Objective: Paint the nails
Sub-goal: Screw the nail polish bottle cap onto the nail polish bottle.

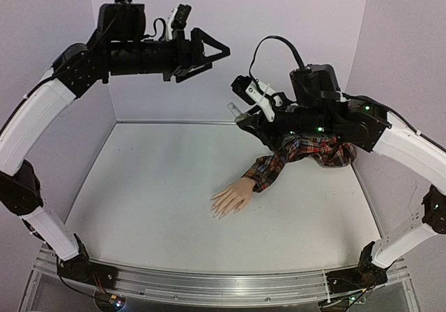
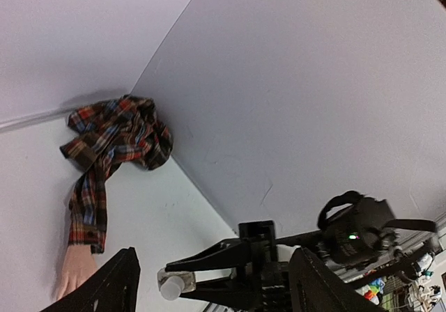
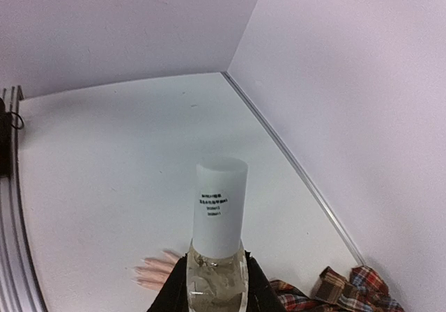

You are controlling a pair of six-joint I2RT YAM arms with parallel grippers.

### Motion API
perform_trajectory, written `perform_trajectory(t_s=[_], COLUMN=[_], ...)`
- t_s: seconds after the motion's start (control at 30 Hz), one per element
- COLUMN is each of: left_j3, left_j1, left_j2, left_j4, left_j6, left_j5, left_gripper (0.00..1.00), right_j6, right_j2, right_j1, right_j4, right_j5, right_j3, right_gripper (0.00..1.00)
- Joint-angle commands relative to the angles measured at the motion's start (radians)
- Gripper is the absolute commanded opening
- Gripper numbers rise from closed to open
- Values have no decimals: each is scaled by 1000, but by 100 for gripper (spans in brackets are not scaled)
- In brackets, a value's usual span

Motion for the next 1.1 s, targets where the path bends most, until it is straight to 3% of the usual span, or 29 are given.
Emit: perform_trajectory(t_s=[0.0, 0.3, 0.57, 0.8, 1.07], left_j3=[26, -101, -47, -3, 9], left_j1=[0, 12, 12, 12, 12], left_j2=[58, 19, 98, 138, 141], left_j4=[-197, -61, -86, -153, -177], left_j6=[-5, -15, -15, 1, 6], left_j5=[25, 89, 245, 258, 247], left_gripper=[72, 60, 67, 48, 42], right_j6=[-46, -57, -75, -82, -85], right_j2=[-1, -51, -31, -32, -13], right_j1=[14, 15, 15, 15, 15], right_j4=[5, 63, 43, 35, 6], right_j5=[85, 58, 37, 17, 19], right_j3=[45, -13, 9, 14, 41], right_gripper=[0, 0, 0, 0, 0])
